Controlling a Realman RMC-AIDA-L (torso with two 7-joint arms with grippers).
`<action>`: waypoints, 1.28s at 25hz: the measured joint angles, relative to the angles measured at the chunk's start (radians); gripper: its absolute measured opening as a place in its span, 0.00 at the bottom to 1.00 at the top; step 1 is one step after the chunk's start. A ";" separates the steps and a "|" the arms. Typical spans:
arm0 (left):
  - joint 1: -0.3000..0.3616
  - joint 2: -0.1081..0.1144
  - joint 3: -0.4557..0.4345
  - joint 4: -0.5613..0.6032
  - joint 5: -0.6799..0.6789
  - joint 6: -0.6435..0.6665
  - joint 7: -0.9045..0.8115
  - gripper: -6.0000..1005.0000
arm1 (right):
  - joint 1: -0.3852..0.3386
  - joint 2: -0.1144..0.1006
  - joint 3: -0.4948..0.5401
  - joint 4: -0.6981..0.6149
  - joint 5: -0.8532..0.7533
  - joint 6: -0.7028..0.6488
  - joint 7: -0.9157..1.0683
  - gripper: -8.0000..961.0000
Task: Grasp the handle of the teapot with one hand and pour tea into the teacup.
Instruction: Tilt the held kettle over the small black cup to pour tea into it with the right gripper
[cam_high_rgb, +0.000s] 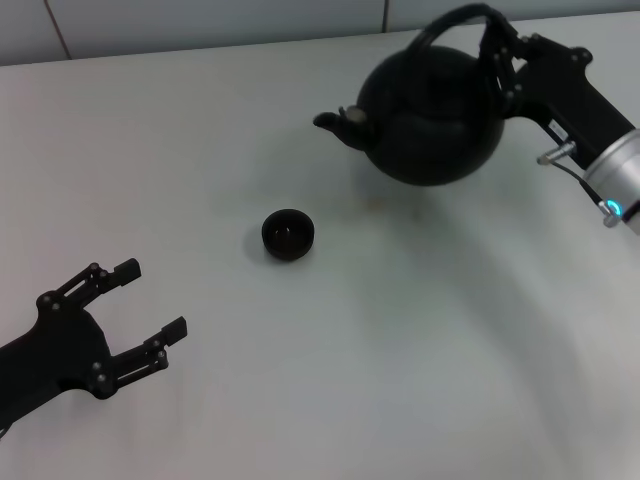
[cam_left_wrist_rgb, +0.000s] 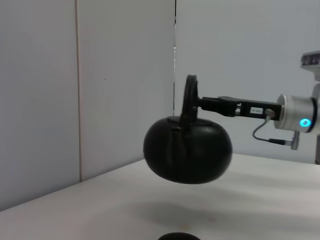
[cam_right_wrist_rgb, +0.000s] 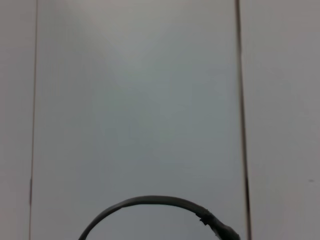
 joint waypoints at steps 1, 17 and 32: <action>0.000 0.000 0.000 0.000 0.000 0.000 0.000 0.85 | 0.005 0.000 0.000 -0.001 0.000 0.003 0.000 0.09; 0.002 -0.002 0.000 -0.001 -0.002 0.009 0.001 0.85 | 0.098 -0.015 -0.023 -0.168 -0.175 0.059 0.255 0.09; 0.006 -0.002 0.000 -0.003 -0.004 0.015 0.001 0.85 | 0.146 -0.021 -0.186 -0.241 -0.215 0.094 0.333 0.09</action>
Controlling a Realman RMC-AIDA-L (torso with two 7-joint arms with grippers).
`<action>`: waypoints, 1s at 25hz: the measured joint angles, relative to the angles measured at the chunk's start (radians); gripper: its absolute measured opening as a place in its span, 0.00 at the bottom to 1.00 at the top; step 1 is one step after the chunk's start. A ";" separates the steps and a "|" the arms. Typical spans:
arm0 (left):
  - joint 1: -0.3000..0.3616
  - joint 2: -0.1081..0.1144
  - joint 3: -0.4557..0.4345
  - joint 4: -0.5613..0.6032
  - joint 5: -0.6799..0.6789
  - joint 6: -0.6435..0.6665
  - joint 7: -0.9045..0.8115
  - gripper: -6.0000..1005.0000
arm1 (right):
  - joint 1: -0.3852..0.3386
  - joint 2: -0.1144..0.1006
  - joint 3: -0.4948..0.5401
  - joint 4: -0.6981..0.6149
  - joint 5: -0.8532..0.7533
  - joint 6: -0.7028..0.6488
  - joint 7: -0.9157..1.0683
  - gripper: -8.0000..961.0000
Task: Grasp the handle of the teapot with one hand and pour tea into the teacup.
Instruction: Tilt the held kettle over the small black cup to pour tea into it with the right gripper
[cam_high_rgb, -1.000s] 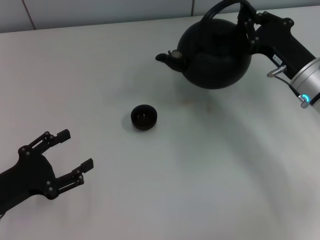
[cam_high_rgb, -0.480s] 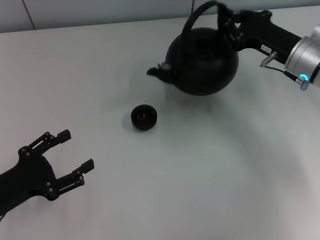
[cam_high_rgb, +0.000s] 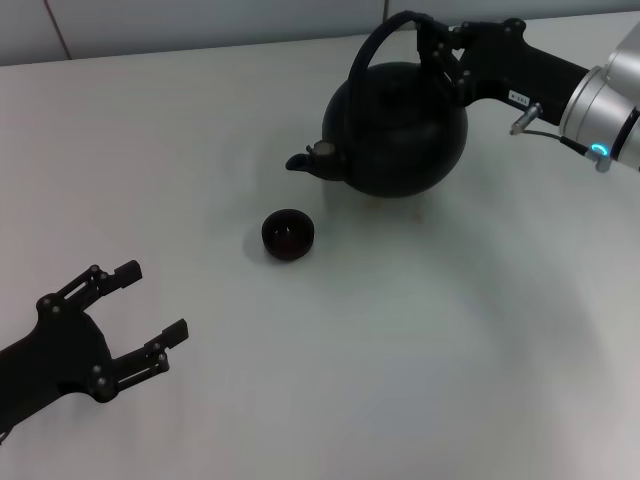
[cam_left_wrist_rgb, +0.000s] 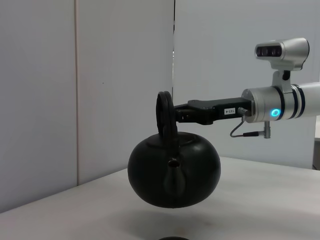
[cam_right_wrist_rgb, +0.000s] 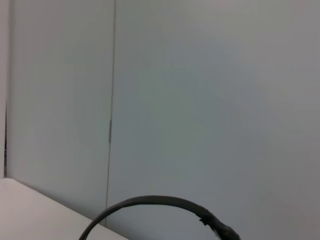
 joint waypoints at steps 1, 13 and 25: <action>0.000 0.000 0.000 0.000 0.000 0.000 0.000 0.85 | 0.001 0.001 -0.004 -0.003 0.000 -0.003 -0.015 0.09; -0.004 0.000 -0.003 0.000 0.001 0.001 0.000 0.85 | 0.021 0.009 -0.066 -0.046 0.002 -0.017 -0.138 0.09; -0.007 0.000 -0.007 0.000 -0.008 -0.001 0.000 0.85 | 0.036 0.020 -0.160 -0.125 0.002 -0.015 -0.174 0.09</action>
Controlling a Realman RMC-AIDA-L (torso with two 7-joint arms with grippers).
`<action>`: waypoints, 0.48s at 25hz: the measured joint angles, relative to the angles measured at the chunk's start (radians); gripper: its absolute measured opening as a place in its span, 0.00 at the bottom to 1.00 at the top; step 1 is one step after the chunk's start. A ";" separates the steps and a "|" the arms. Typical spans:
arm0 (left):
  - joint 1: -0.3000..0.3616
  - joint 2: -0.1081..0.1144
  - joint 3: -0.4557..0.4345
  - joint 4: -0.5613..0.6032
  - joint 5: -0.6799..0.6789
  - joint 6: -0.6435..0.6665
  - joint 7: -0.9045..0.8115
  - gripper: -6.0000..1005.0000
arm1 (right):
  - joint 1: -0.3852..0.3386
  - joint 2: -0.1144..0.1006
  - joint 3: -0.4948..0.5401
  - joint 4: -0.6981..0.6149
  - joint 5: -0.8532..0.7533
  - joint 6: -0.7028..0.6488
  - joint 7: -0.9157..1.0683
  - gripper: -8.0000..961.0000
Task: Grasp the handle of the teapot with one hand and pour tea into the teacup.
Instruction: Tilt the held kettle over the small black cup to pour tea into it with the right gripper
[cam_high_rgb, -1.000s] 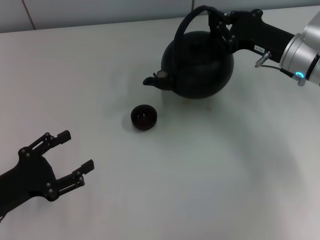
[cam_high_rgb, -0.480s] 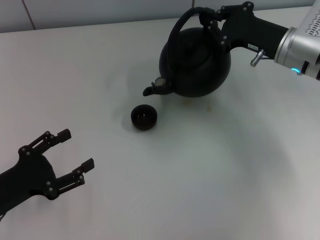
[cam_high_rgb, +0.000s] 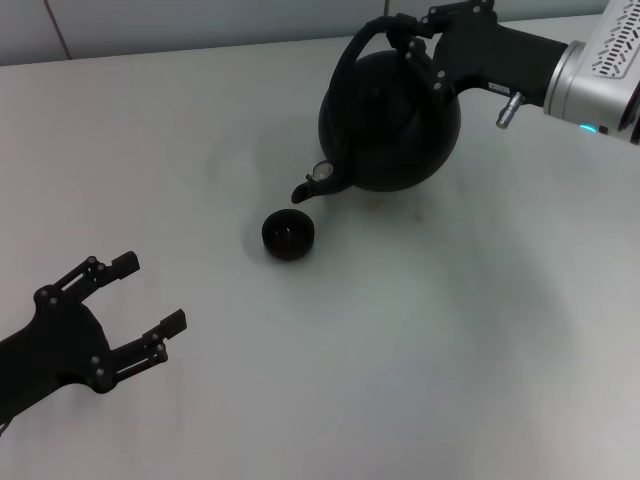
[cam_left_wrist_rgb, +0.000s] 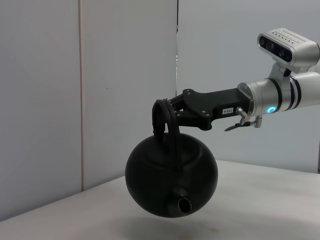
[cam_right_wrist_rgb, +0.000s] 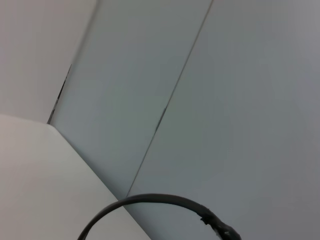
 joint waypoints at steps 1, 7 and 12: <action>0.000 0.000 0.000 0.000 0.000 0.000 0.000 0.85 | 0.002 0.000 -0.003 -0.003 0.000 0.001 -0.005 0.09; -0.007 0.000 0.000 0.000 -0.003 0.000 0.000 0.85 | 0.013 0.001 -0.022 -0.019 0.000 0.004 -0.020 0.09; -0.008 0.000 0.000 0.000 -0.004 0.000 -0.001 0.85 | 0.019 0.002 -0.069 -0.035 0.004 0.021 -0.020 0.09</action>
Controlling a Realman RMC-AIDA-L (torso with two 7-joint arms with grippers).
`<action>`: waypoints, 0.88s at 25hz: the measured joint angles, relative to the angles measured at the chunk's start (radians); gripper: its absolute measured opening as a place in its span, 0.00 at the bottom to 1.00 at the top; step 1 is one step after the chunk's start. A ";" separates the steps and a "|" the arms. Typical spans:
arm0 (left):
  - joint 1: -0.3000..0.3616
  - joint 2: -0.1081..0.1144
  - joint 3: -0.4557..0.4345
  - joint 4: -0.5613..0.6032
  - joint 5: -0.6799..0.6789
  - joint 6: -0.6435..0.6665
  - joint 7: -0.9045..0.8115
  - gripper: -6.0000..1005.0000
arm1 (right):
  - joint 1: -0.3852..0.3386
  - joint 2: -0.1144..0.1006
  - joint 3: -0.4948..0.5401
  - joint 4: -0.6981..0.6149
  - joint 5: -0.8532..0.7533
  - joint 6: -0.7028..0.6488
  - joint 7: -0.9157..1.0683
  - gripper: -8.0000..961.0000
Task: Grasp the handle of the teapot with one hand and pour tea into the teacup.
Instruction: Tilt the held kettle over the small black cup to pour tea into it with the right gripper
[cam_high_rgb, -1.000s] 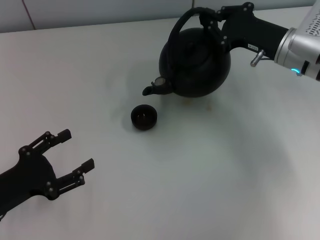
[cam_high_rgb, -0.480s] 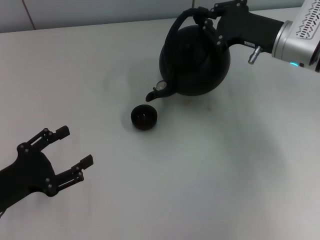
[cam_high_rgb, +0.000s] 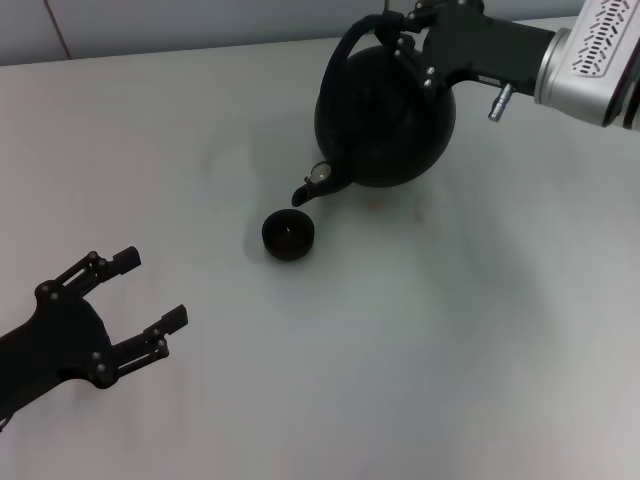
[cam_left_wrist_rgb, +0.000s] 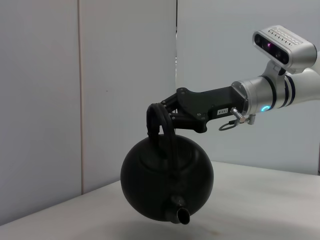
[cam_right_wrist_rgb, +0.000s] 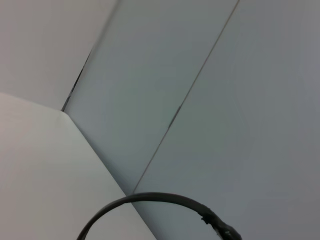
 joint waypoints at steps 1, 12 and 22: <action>0.000 0.000 0.000 0.000 0.000 0.000 0.000 0.85 | 0.002 0.000 -0.006 -0.002 0.001 0.003 -0.001 0.09; 0.004 0.000 0.000 0.000 -0.010 0.006 -0.001 0.85 | 0.013 0.004 -0.056 -0.003 0.004 0.022 -0.047 0.09; 0.004 0.000 0.000 0.000 -0.012 0.006 -0.004 0.85 | 0.015 0.007 -0.059 -0.009 0.005 0.022 -0.098 0.09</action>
